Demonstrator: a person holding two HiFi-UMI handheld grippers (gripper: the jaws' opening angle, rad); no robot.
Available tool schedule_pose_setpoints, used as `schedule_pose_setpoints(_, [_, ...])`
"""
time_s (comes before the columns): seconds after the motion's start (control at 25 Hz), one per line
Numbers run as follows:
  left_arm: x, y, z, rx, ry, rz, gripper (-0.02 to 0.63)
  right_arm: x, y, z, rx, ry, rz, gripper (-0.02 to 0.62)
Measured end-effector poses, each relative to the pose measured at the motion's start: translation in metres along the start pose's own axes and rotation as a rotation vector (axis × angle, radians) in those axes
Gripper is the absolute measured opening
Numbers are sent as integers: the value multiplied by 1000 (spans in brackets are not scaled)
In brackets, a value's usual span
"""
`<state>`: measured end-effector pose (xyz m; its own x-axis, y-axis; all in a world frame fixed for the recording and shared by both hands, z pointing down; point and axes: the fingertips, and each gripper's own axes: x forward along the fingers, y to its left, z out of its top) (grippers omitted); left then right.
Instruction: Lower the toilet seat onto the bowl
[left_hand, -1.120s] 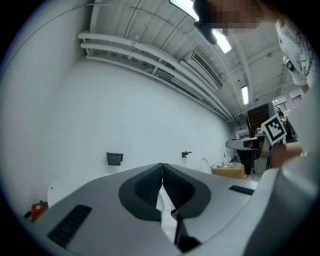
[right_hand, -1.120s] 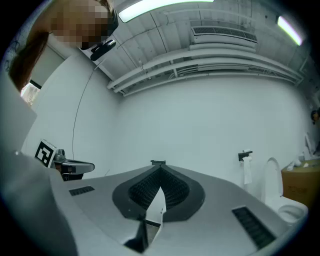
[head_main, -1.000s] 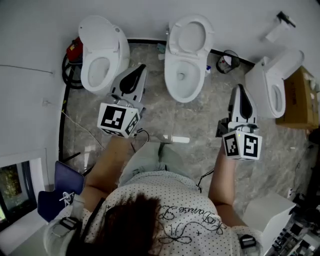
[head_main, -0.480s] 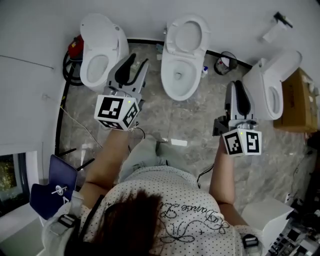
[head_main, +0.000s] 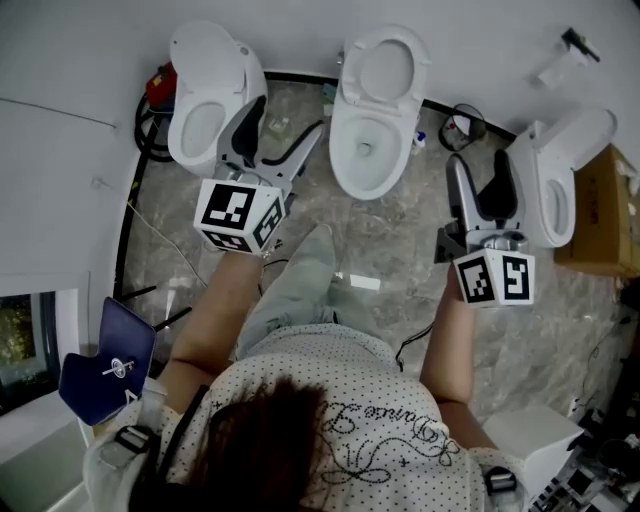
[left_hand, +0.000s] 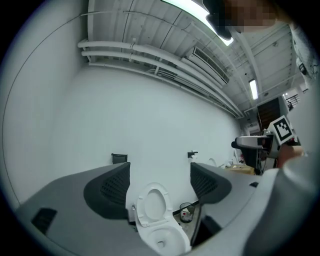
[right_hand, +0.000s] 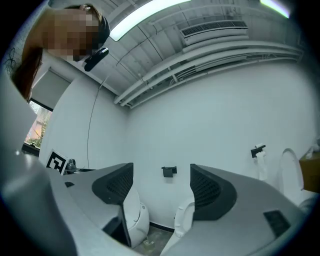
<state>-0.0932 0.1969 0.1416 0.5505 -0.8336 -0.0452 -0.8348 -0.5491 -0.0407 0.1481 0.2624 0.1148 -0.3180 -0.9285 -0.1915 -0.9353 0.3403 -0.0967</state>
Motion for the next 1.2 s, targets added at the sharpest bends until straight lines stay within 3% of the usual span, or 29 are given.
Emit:
schedule_pose_setpoints(0.24, [33, 25, -5, -8, -4, 9, 379, 33, -15, -23, 22, 51, -8, 399])
schedule_pose_setpoints(0.88, [180, 128, -22, -16, 7, -108, 380, 184, -54, -58, 21, 82, -125, 388])
schedule_pose_setpoints(1.2, [220, 152, -32, -93, 24, -115, 380, 214, -76, -71, 25, 128, -144, 380])
